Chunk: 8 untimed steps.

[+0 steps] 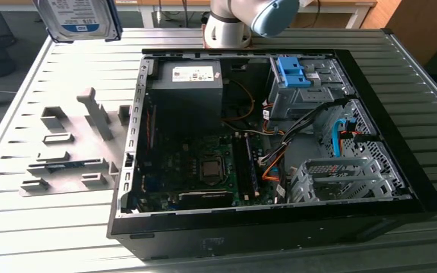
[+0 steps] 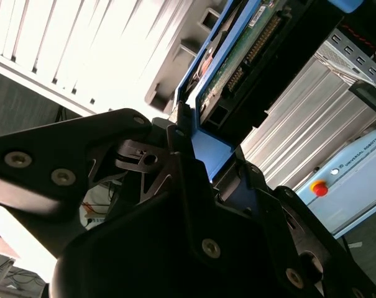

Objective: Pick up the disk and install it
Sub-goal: 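Pick up the disk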

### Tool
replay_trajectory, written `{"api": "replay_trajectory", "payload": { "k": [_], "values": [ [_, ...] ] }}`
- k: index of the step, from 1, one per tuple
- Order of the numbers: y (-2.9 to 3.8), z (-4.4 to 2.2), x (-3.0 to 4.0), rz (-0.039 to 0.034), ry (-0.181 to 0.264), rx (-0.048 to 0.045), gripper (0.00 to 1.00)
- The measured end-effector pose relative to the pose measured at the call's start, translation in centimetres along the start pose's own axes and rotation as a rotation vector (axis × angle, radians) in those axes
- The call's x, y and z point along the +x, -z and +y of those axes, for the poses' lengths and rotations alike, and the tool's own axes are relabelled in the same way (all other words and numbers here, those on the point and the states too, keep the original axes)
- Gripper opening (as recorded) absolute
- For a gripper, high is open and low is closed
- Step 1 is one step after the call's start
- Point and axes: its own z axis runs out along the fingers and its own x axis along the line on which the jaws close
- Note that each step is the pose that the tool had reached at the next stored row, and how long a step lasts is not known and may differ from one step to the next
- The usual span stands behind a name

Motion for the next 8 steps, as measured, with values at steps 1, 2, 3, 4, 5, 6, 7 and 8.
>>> {"api": "replay_trajectory", "payload": {
  "k": [1, 2, 3, 4, 5, 6, 7, 8],
  "values": [
    [0.0, -0.1, 0.0, 0.0, 0.0, 0.0001, 0.36],
    [-0.01, -0.19, 0.01, 0.0, 0.0, 0.0001, 0.36],
    [-0.01, -0.38, 0.01, 0.0, 0.0, 0.0, 0.36],
    [-0.01, -0.48, 0.02, 0.0, 0.0, 0.0001, 0.36],
    [-0.01, -0.58, 0.02, 0.0, 0.0, 0.0001, 0.36],
    [-0.01, -0.69, 0.02, 0.0001, 0.0, 0.0, 0.36],
    [-0.01, -0.8, 0.03, 0.0, 0.0, 0.0001, 0.36],
    [-0.01, -0.9, 0.03, 0.0, 0.0, 0.0001, 0.36]
  ]
}}
